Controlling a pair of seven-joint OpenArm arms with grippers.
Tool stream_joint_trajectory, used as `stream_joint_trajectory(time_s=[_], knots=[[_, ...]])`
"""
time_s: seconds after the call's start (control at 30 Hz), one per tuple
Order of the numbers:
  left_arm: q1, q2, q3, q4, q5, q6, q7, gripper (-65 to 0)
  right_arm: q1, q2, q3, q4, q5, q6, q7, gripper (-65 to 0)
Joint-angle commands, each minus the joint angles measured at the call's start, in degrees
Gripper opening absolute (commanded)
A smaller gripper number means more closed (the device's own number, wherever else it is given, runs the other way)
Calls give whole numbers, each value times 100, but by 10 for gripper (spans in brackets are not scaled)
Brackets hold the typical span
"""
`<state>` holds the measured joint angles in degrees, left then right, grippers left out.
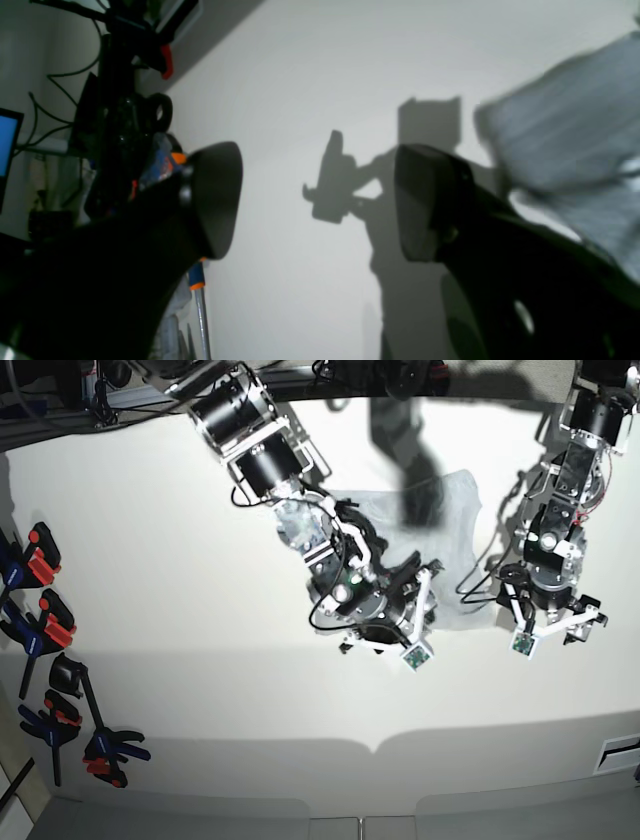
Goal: Fold the T-shirt properly
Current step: 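Hold the lifted shirt with both grippers and turn it over, then lower the shirt onto the table with both grippers, lettering up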
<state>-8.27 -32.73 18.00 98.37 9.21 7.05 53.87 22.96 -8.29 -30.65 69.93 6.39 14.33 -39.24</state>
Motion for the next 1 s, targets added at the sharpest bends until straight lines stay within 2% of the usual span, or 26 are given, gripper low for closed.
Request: stream_joint_trajectory(time_s=[0.0,0.1,0.2,0.3,0.37,0.43,0.53,0.63,0.7,0.73,0.83,0.97], knots=[[-127,-79,-37,98,98,70,-120,-205,199,-71,4,68,103,-22,269,-415],[-127,-79,-37,98,98,70,-105,-205,212,-71,7,66,0,-24,651,-415],[-127,-61,-37,105,98,72,354,-205,212,-71,42,66,-542,-26,887,-415],[-90,35,-37,221,52,433,833,-205,212,-71,323,66,-955,-42,883,-415],[76,205,-35,544,-59,452,866,-205,212,-71,686,66,-1058,-48,874,-415],[358,470,-26,1093,-256,446,778,-205,214,-71,1117,66,-1049,-48,861,-415],[866,933,-26,1950,-444,264,542,-205,243,-71,1792,66,-887,-24,697,-415],[1360,1322,-26,2400,-662,258,282,-205,260,-71,2264,66,-431,463,525,-415],[1676,1558,-26,2382,-925,201,46,-205,240,31,2430,66,-107,820,494,-415],[1821,1650,-26,2347,-1051,50,-61,-205,240,59,2496,66,11,916,490,-415],[2166,1880,-26,2105,-1255,-348,-308,-205,240,66,2577,66,28,975,492,-415],[2304,2197,-26,1469,-1228,-588,-549,-205,164,66,2577,63,2,988,378,-415]])
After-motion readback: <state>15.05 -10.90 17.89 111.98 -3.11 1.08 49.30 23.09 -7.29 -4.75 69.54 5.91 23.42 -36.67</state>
